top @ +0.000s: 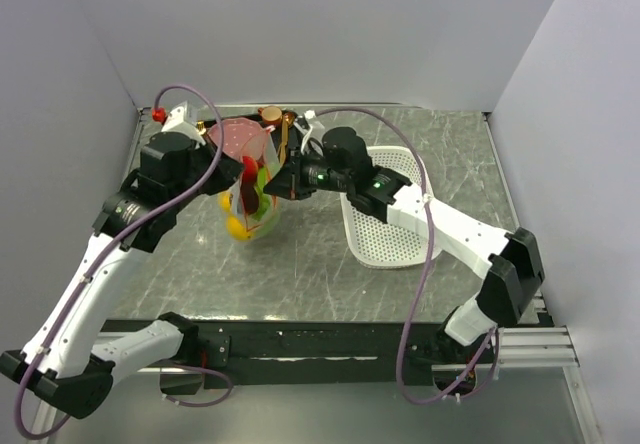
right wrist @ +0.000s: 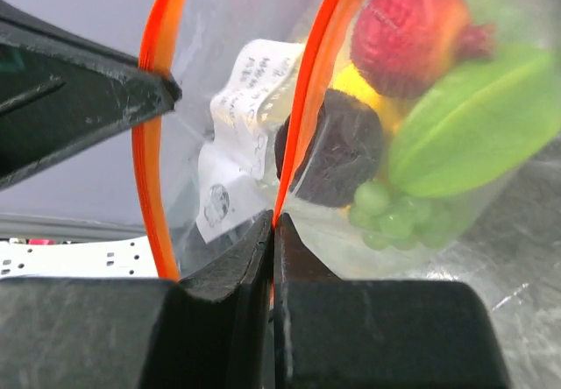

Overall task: Place the food in the zip-top bag and seal the zipper
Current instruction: Adjust the zipper food storage bag at the center of the board.

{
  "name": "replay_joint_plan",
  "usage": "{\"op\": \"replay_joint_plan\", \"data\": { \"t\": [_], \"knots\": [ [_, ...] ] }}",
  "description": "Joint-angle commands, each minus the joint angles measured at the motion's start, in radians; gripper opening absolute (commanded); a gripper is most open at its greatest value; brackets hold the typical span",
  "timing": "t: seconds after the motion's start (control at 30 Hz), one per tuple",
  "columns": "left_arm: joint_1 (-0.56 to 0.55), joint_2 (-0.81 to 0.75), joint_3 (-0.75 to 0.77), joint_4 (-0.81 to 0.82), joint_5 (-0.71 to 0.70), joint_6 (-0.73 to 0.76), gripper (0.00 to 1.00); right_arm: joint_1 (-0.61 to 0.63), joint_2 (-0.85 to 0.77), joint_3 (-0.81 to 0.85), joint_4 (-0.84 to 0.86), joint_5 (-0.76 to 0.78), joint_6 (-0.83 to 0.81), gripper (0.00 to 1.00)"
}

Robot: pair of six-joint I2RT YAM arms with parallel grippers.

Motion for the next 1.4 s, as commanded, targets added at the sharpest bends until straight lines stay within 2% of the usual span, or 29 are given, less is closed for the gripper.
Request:
{"op": "replay_joint_plan", "data": {
  "t": [0.0,0.17,0.27,0.4,0.47,0.57,0.83,1.03,1.1,1.13,1.17,1.2,1.23,1.37],
  "knots": [
    [-0.002,0.03,0.038,-0.003,-0.014,-0.009,0.03,0.012,0.058,0.006,0.053,-0.055,0.036,0.07],
    [-0.002,0.039,0.103,-0.081,-0.034,0.015,0.05,0.013,0.164,0.101,0.071,-0.103,0.067,0.06],
    [-0.002,0.047,0.104,-0.072,0.021,0.034,0.05,0.013,0.143,0.089,0.101,-0.079,0.084,0.06],
    [0.0,0.093,0.071,-0.027,0.123,0.046,0.05,0.009,0.043,-0.067,0.124,0.041,0.076,0.07],
    [-0.005,0.136,0.049,0.0,0.19,0.043,0.01,-0.002,-0.018,-0.123,0.111,0.09,0.077,0.07],
    [-0.022,0.182,-0.009,0.034,0.198,0.037,0.01,-0.019,-0.092,-0.276,0.136,0.159,0.106,0.08],
    [-0.081,0.292,-0.14,0.226,0.304,0.0,0.01,-0.025,-0.161,-0.457,0.147,0.288,0.175,0.09],
    [-0.152,0.349,-0.106,0.241,0.335,0.015,0.01,-0.027,-0.305,-0.554,0.111,0.386,0.183,0.26],
    [-0.157,0.352,-0.104,0.243,0.338,0.015,0.01,-0.034,-0.339,-0.557,0.089,0.437,0.182,0.45],
    [-0.16,0.352,-0.101,0.243,0.336,0.017,0.01,-0.049,-0.376,-0.556,0.066,0.446,0.186,0.5],
    [-0.16,0.352,-0.1,0.238,0.33,0.019,0.01,-0.059,-0.393,-0.554,0.057,0.46,0.189,0.65],
    [-0.16,0.351,-0.097,0.234,0.328,0.02,0.01,-0.072,-0.408,-0.551,0.048,0.451,0.2,0.75],
    [-0.16,0.351,-0.095,0.23,0.324,0.023,0.01,-0.092,-0.422,-0.545,0.02,0.434,0.22,0.79],
    [-0.16,0.342,-0.094,0.229,0.321,0.029,0.01,-0.223,-0.39,-0.491,-0.044,0.391,0.283,0.8]
  ]
}}
